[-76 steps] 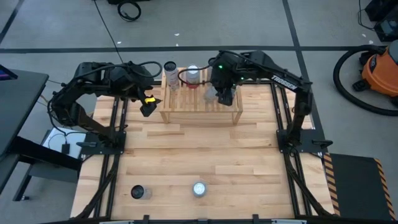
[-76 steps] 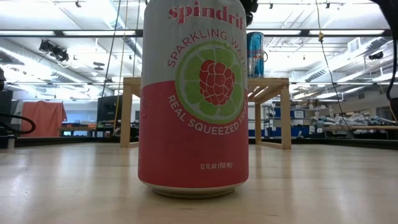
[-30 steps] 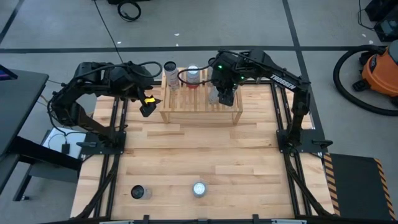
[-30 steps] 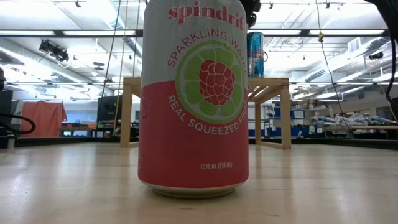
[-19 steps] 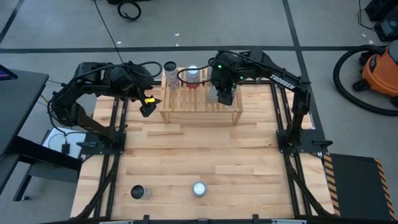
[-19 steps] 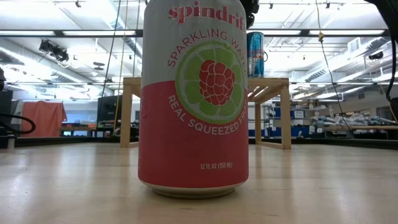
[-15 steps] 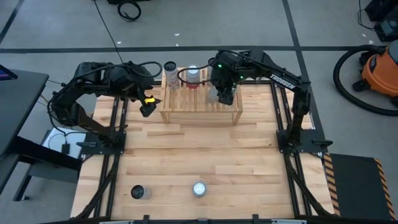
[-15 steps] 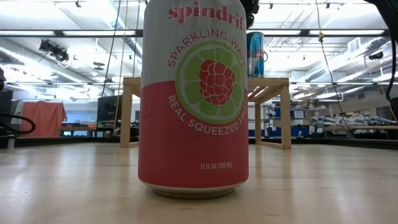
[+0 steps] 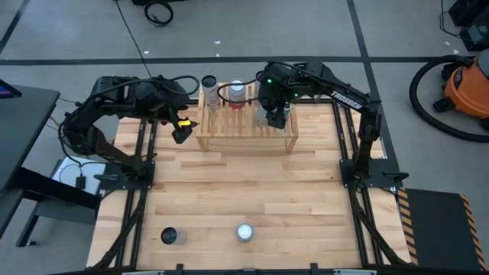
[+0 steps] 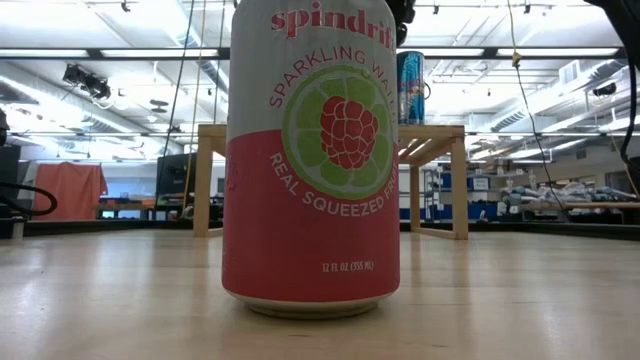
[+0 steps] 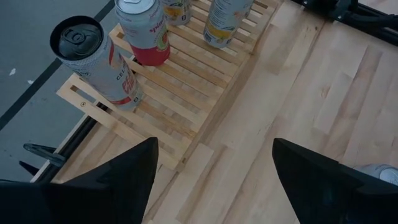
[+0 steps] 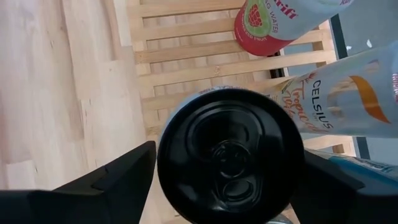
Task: Place canned beverage on shelf
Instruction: Put the white and yellow soda can on the shelf aligned with the other white and yellow soda can
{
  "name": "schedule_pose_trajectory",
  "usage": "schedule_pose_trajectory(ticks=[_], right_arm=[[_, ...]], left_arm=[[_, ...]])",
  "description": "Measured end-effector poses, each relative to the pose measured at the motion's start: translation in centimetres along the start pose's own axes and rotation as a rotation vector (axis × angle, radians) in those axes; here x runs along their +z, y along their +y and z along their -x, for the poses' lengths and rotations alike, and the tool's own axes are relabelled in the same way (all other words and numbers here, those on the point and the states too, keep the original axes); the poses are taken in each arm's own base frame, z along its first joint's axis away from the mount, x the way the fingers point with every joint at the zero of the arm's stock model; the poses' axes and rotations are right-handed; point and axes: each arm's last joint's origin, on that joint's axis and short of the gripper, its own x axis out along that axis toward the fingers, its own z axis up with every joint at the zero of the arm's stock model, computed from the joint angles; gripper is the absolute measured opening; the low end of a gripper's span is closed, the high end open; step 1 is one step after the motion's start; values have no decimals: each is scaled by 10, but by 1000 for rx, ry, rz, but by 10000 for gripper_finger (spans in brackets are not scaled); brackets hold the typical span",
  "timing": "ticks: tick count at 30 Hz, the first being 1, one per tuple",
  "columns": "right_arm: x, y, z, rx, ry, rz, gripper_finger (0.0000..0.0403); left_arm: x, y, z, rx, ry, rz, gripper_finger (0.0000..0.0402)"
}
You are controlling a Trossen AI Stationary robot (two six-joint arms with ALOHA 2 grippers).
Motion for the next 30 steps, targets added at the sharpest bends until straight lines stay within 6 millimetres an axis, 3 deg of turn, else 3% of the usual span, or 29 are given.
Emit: schedule_pose_trajectory(ticks=[20, 30], right_arm=[[2, -9, 2, -31, -43, -22, 334], [-11, -8, 41, -52, -146, -2, 335]], left_arm=[[0, 0, 0, 0, 0, -8, 318], [0, 0, 0, 0, 0, -26, 318]])
